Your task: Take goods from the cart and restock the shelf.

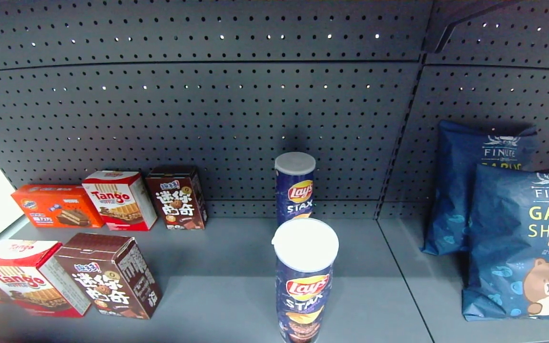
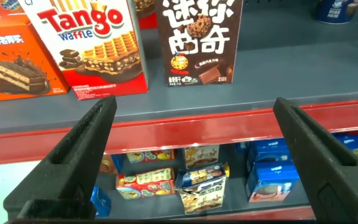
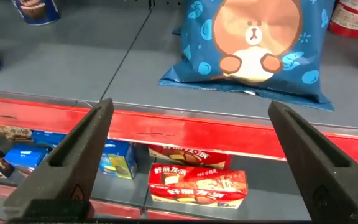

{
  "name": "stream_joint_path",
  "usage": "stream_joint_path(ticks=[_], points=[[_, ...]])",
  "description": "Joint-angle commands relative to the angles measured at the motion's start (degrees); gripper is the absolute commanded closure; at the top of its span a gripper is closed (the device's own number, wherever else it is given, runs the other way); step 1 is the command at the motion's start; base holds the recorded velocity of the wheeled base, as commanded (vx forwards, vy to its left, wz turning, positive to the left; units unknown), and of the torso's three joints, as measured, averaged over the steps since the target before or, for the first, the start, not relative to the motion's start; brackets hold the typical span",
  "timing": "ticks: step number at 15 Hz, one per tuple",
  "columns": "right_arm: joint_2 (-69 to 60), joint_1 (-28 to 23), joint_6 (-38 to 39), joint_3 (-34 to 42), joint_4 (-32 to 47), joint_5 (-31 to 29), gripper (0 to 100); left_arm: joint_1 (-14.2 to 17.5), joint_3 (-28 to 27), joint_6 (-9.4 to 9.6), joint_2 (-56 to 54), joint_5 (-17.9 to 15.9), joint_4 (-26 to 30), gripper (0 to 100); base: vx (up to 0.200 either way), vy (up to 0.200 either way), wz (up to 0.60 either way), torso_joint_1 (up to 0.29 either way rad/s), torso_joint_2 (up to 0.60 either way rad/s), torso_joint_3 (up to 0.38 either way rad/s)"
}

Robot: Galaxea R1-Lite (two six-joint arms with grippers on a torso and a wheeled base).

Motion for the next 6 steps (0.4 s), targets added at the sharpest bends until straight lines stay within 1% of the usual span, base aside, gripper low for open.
stream_joint_path(ticks=[1, 6], points=[[0.09, 0.01, -0.02, 0.0, -0.05, 0.03, 0, -0.01, 0.0, -0.05, 0.04, -0.01, 0.0, 0, 0.0, 0.0, 0.0, 0.0, 0.0, 0.0], [0.09, 0.01, -0.11, 0.0, -0.05, 0.03, 0, -0.01, 0.0, -0.05, 0.04, -0.01, 0.0, 0, 0.0, 0.0, 0.0, 0.0, 0.0, 0.0]])
